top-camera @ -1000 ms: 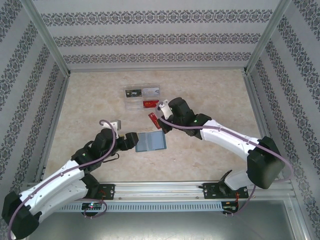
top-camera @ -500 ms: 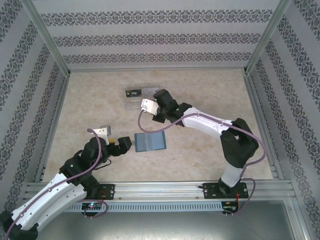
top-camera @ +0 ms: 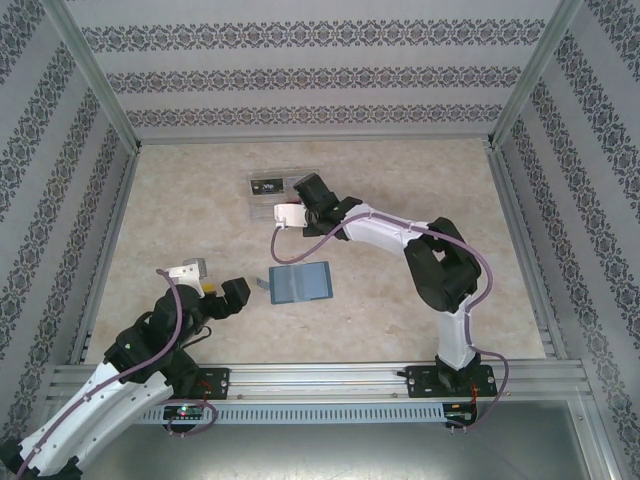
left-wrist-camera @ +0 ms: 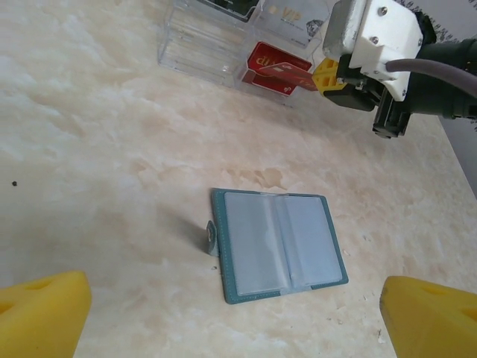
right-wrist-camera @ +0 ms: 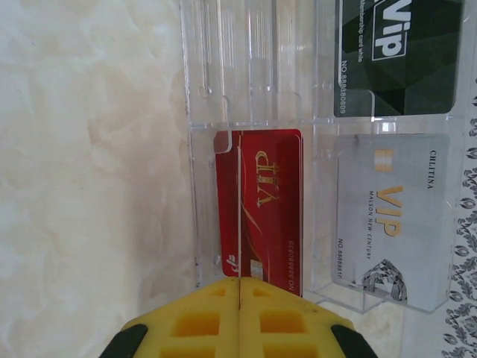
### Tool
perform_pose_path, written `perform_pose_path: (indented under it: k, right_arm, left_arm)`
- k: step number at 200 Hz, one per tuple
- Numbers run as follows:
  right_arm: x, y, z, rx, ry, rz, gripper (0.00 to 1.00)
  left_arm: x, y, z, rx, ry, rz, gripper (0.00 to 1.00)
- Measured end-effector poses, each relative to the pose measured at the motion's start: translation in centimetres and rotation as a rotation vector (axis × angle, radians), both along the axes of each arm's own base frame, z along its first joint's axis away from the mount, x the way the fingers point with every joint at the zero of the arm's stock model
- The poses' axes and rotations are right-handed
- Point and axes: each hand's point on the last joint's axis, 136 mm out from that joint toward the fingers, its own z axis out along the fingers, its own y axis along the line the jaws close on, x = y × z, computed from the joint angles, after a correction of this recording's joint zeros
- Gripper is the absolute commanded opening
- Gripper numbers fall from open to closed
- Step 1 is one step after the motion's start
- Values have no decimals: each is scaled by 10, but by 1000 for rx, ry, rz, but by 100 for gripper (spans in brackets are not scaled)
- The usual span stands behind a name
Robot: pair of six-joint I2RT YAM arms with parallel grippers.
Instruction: Take the credit cards out of the card holder
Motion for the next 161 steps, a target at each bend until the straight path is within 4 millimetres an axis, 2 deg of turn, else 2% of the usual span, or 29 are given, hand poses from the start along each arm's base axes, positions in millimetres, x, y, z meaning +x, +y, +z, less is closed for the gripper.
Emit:
perform_pose_path:
  k: [69,137,155,161]
  right_arm:
    - [16,4,2,-8,-24,8,0]
    - [20,7,-20,-28,7,4,0]
    - [22,9,-20,-25,8,-2,8]
    - [23,9,-20,-23,7,-7,13]
  left_arm:
    - [0,4,-2,11,4,16,100]
    - [0,4,-2,12,4,16,100]
    - [0,4,-2,12,4,16,100]
    - [0,4,-2,12,5,16,100]
